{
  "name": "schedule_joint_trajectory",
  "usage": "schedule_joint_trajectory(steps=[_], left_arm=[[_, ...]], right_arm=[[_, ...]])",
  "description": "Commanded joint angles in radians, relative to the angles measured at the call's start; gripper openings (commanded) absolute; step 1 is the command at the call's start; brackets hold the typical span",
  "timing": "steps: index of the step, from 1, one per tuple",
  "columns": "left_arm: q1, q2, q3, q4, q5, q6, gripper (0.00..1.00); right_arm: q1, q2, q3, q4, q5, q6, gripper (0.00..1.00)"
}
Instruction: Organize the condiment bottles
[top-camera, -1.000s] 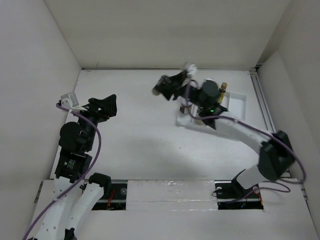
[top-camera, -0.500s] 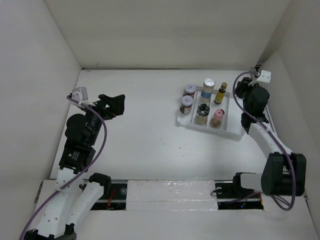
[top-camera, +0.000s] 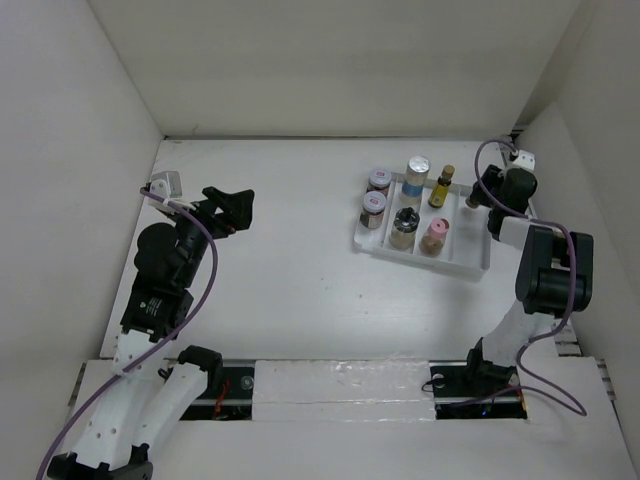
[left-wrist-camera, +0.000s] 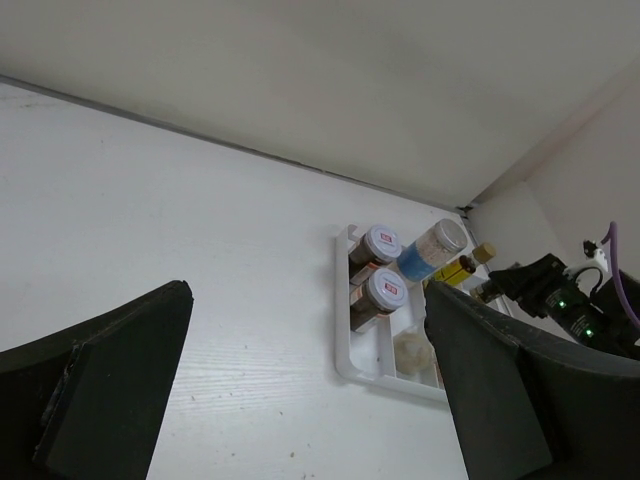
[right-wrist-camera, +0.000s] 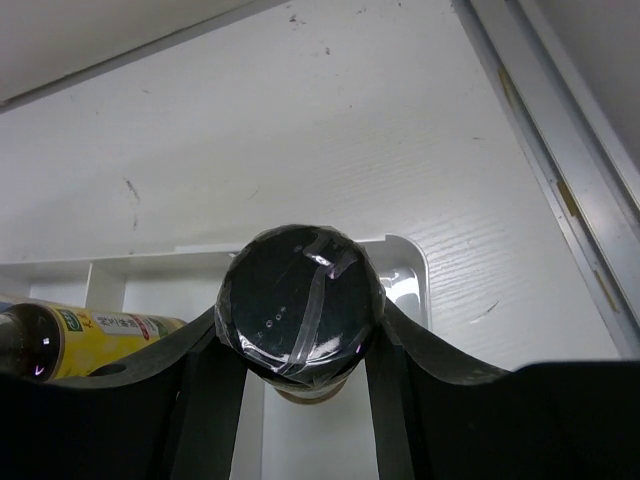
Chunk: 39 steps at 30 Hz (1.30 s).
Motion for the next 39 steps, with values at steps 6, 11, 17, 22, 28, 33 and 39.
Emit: schedule_joint_trajectory(steps=[6, 11, 17, 22, 28, 33, 39], left_arm=[[0.002, 0.003, 0.014, 0.042, 0.01, 0.016, 0.99], [0.002, 0.003, 0.014, 0.042, 0.01, 0.016, 0.99], [0.002, 0.003, 0.014, 0.042, 0.01, 0.016, 0.99], [0.002, 0.001, 0.014, 0.042, 0.01, 0.016, 0.99], [0.002, -0.008, 0.014, 0.042, 0.001, 0.016, 0.99], [0.002, -0.008, 0.014, 0.042, -0.009, 0.016, 0.99], [0.002, -0.017, 0.014, 0.042, -0.018, 0.016, 0.99]], right_arm=[[-0.009, 0.03, 0.113, -0.033, -0.052, 0.033, 0.33], [-0.028, 0.074, 0.162, -0.105, -0.041, 0.015, 0.39], [-0.028, 0.083, 0.202, -0.164, -0.027, 0.005, 0.45], [-0.028, 0.122, 0.242, -0.196, -0.046, -0.004, 0.47], [-0.028, 0.134, 0.242, -0.196, -0.064, 0.005, 0.54], [-0.028, 0.116, 0.22, -0.184, -0.053, 0.005, 0.65], [-0.028, 0.081, 0.182, -0.148, -0.053, 0.005, 0.69]])
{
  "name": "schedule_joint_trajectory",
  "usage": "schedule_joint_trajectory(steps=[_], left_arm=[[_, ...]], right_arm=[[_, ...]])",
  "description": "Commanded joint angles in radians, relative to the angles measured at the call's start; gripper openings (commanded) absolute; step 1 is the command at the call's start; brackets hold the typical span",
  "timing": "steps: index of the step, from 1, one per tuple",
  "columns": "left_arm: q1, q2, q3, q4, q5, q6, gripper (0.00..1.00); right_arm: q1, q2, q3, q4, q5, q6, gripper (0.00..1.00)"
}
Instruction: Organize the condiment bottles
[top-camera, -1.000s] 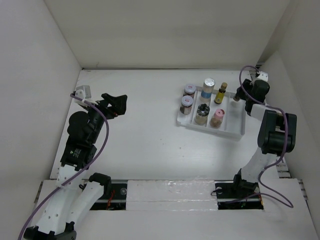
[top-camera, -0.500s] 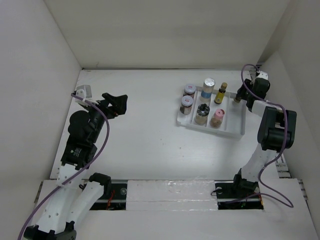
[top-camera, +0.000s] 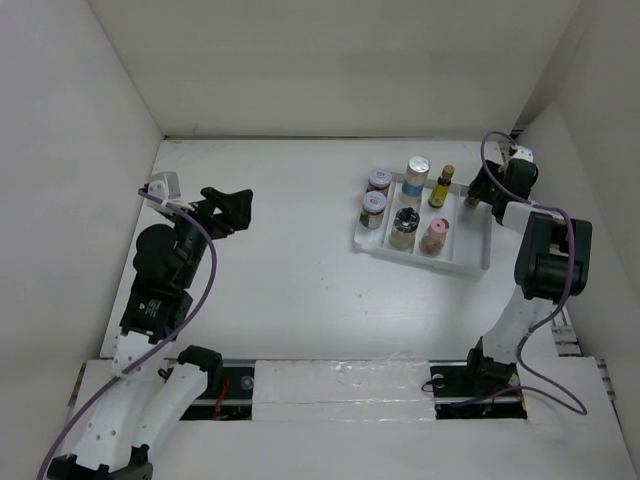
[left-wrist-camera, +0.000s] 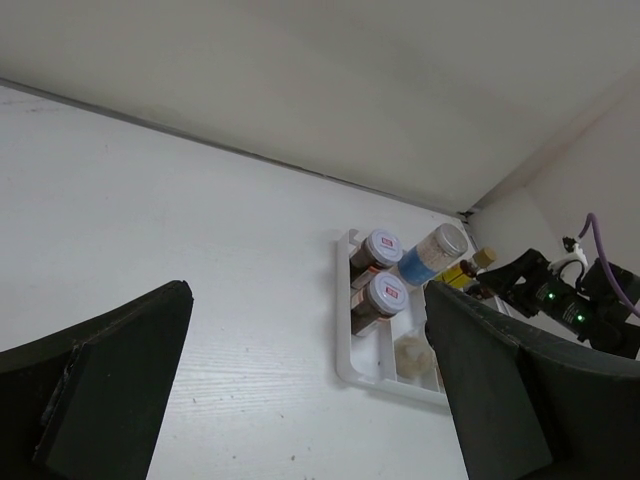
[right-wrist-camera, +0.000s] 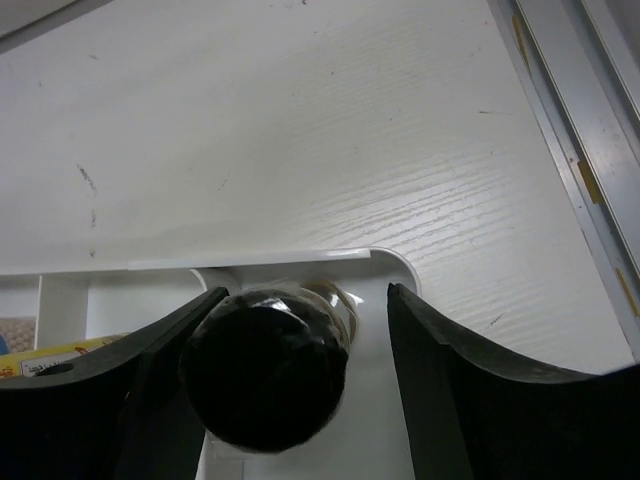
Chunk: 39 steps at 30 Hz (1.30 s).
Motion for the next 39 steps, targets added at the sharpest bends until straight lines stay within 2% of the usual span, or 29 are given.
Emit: schedule_joint_trajectory(steps=[1, 2, 6, 10, 15, 19, 22, 23, 26, 27, 30, 31, 34, 39], left_arm=[[0.002, -0.012, 0.014, 0.042, -0.008, 0.015, 0.99], [0.002, -0.012, 0.014, 0.042, -0.008, 0.015, 0.99], [0.002, -0.012, 0.014, 0.042, -0.008, 0.015, 0.99], [0.002, -0.012, 0.014, 0.042, -0.008, 0.015, 0.99], [0.002, -0.012, 0.014, 0.033, 0.004, 0.015, 0.99], [0.002, -0.012, 0.023, 0.033, 0.004, 0.015, 0.99], [0.002, -0.012, 0.023, 0.033, 0.004, 0.015, 0.99], [0.002, -0.012, 0.023, 0.033, -0.006, 0.015, 0.99], [0.002, -0.022, 0.023, 0.022, -0.015, 0.015, 0.99], [0.002, -0.022, 0.023, 0.022, -0.016, 0.015, 0.99], [0.002, -0.04, 0.023, 0.022, -0.04, 0.006, 0.99], [0.002, -0.04, 0.023, 0.022, -0.04, 0.006, 0.99], [0.002, -0.051, 0.023, 0.022, -0.052, 0.006, 0.99], [0.002, -0.06, 0.023, 0.022, -0.063, 0.006, 0.99]], right_arm=[[-0.003, -0.082, -0.014, 0.073, -0.005, -0.002, 0.7], [-0.003, -0.097, -0.024, 0.073, -0.005, -0.002, 0.71], [0.006, -0.206, -0.046, 0.084, -0.017, -0.011, 0.83], [0.027, -0.348, -0.055, 0.064, -0.017, -0.011, 0.98], [0.107, -0.578, -0.075, 0.023, -0.028, -0.04, 1.0], [0.255, -0.72, -0.086, 0.012, -0.098, -0.062, 1.0], [0.424, -0.79, -0.095, 0.039, -0.219, -0.098, 1.0], [0.519, -0.8, -0.095, 0.039, -0.276, -0.109, 1.0], [0.665, -0.809, -0.095, 0.096, -0.344, -0.135, 1.0], [0.76, -0.794, -0.104, 0.096, -0.37, -0.135, 1.0], [0.898, -0.726, -0.104, 0.107, -0.37, -0.163, 1.0], [0.979, -0.702, -0.104, 0.107, -0.37, -0.175, 1.0], [1.111, -0.585, -0.113, 0.107, -0.35, -0.197, 1.0], [1.231, -0.38, -0.184, 0.134, -0.29, -0.186, 1.0]])
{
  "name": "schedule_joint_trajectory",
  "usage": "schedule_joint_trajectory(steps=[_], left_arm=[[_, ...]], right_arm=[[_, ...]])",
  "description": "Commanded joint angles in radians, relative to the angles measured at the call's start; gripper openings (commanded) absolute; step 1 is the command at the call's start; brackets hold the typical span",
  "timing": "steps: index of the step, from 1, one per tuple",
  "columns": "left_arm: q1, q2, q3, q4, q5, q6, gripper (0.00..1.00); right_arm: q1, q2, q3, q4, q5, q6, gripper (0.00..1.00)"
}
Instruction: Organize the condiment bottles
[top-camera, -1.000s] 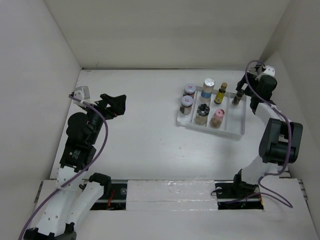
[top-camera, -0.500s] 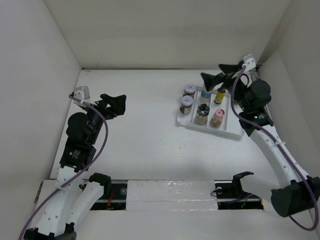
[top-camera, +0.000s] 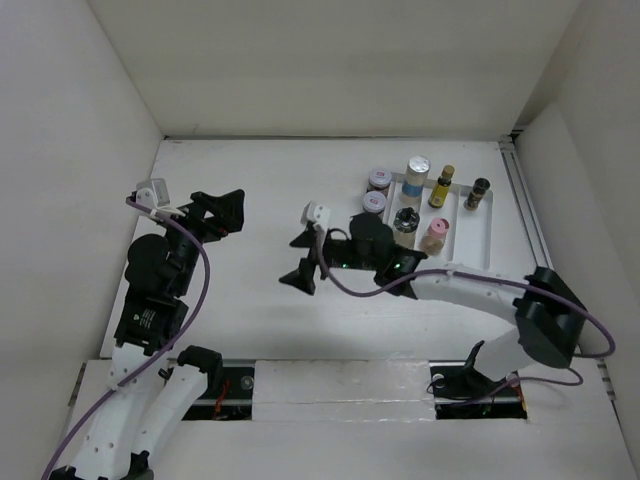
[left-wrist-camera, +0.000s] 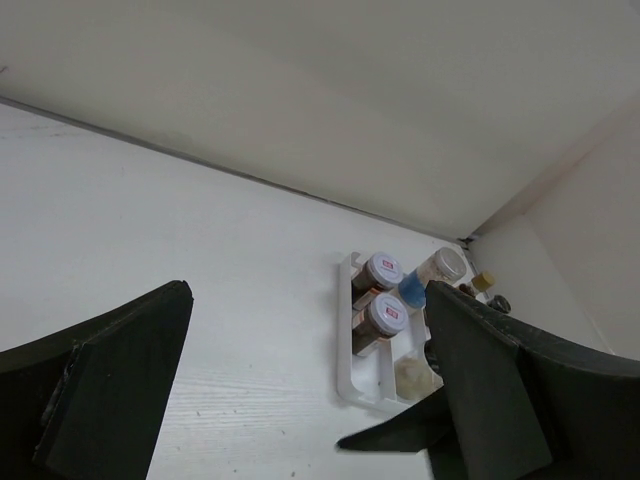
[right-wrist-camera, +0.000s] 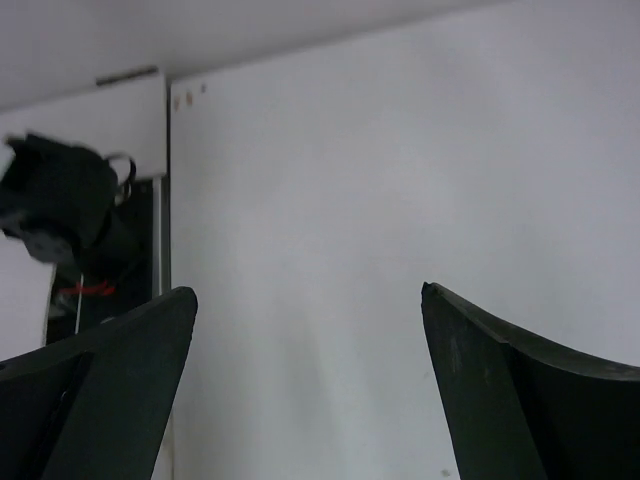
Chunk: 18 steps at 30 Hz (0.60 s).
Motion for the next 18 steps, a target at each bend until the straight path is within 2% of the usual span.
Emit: schedule_joint_trajectory(steps=[1, 6, 18], left_arm=[[0.002, -0.015, 0.012, 0.029, -0.007, 0.007, 0.99], [0.002, -0.006, 0.012, 0.029, -0.007, 0.007, 0.99], [0.002, -0.006, 0.0, 0.043, 0.011, 0.016, 0.98]], right_arm=[[0.057, 0.087, -0.053, 0.083, 0.042, 0.001, 1.0], [0.091, 0.178, -0.105, 0.168, 0.163, 0.03, 1.0], [0.091, 0.23, -0.053, 0.099, 0.28, -0.026, 1.0]])
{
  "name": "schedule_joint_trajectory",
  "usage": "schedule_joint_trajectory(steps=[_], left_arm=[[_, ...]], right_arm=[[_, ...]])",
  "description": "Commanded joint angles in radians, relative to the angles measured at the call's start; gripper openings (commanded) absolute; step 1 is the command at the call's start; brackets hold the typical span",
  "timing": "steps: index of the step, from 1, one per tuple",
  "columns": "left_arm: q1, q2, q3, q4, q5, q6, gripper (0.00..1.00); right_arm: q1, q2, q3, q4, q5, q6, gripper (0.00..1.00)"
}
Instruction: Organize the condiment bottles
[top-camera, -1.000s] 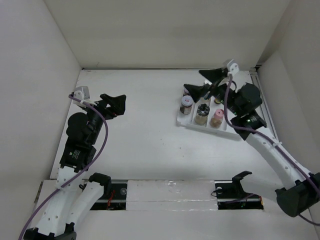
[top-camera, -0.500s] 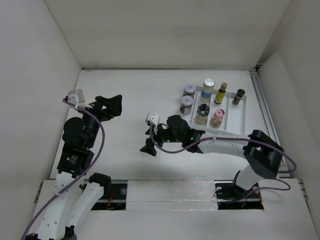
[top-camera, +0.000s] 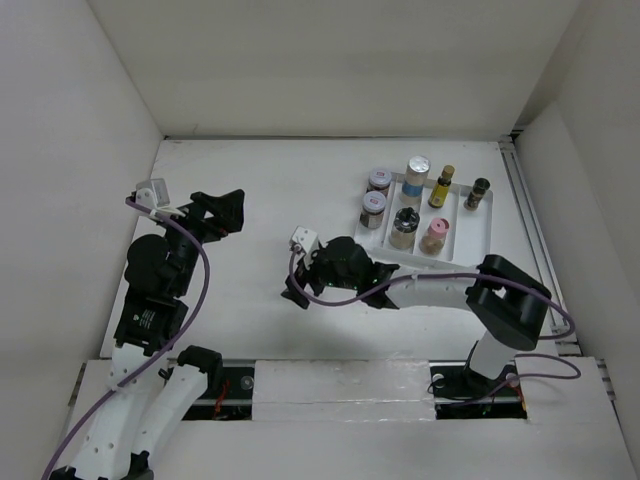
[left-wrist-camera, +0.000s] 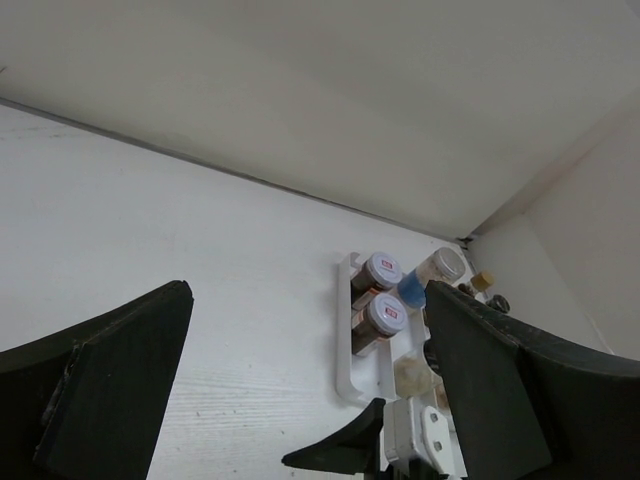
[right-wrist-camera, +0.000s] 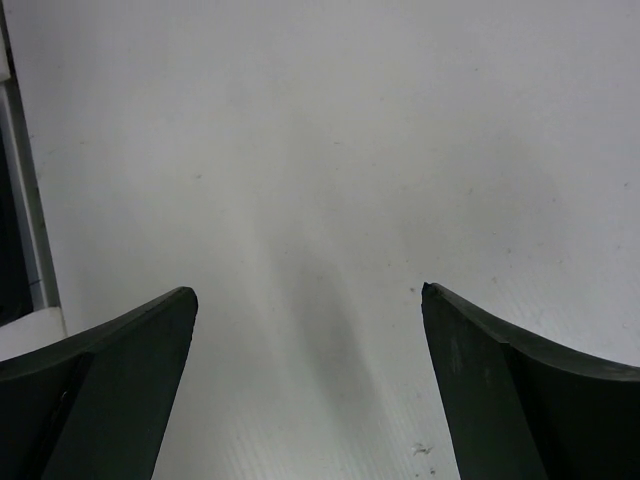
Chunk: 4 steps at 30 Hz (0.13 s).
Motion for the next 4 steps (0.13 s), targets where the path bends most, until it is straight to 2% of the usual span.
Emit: schedule_joint_trajectory(steps=[1, 4], left_arm=[[0.002, -0.002, -0.009, 0.043, 0.022, 0.015, 0.98], [0.002, -0.002, -0.009, 0.063, 0.031, 0.015, 1.0]], right_arm=[[0.003, 0.008, 0.048, 0.042, 0.048, -0.025, 1.0], [0.003, -0.004, 0.048, 0.028, 0.059, -0.025, 1.0]])
